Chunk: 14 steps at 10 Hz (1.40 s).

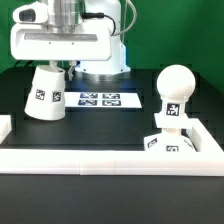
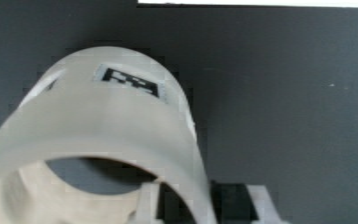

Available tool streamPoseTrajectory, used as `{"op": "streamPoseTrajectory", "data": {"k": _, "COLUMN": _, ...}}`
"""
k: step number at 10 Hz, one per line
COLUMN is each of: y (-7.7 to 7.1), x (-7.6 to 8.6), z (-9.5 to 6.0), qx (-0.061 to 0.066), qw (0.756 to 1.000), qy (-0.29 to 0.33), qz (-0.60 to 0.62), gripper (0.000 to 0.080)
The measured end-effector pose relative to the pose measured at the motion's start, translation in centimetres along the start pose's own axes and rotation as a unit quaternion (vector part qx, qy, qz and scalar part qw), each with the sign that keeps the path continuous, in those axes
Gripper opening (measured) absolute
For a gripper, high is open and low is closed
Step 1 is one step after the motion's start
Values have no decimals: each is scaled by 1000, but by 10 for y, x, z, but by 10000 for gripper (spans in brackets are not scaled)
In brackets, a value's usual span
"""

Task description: Assemble lamp

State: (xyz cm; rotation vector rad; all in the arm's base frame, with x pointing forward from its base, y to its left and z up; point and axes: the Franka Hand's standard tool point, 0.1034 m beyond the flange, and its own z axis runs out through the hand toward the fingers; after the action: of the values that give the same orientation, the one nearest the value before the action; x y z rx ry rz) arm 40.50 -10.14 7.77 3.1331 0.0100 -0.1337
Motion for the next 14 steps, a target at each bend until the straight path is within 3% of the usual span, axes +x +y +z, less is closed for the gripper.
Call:
{"op": "streamPoseTrajectory", "data": {"k": 3, "y": -3, "x": 0, "z": -1, "qx": 1, "qw": 1000, "qy": -2, "qz": 4, "gripper": 44}}
{"op": "streamPoseTrajectory", "data": {"k": 7, "y": -28, "x": 12, "z": -24, "qx": 12, "qw": 1000, "qy": -4, "qz": 12, "gripper": 44}}
{"op": "streamPoseTrajectory", "data": {"k": 10, "y": -58, "x": 37, "z": -46, "qx": 15, "qw": 1000, "qy": -2, "qz": 26, "gripper": 45}}
{"op": "streamPoseTrajectory", "data": {"k": 13, "y": -89, "x": 73, "z": -77, "qx": 19, "qw": 999, "qy": 12, "qz": 42, "gripper": 45}}
{"op": "streamPoseTrajectory", "data": {"k": 14, "y": -97, "x": 83, "z": -85, "qx": 27, "qw": 998, "qy": 15, "qz": 55, "gripper": 45}}
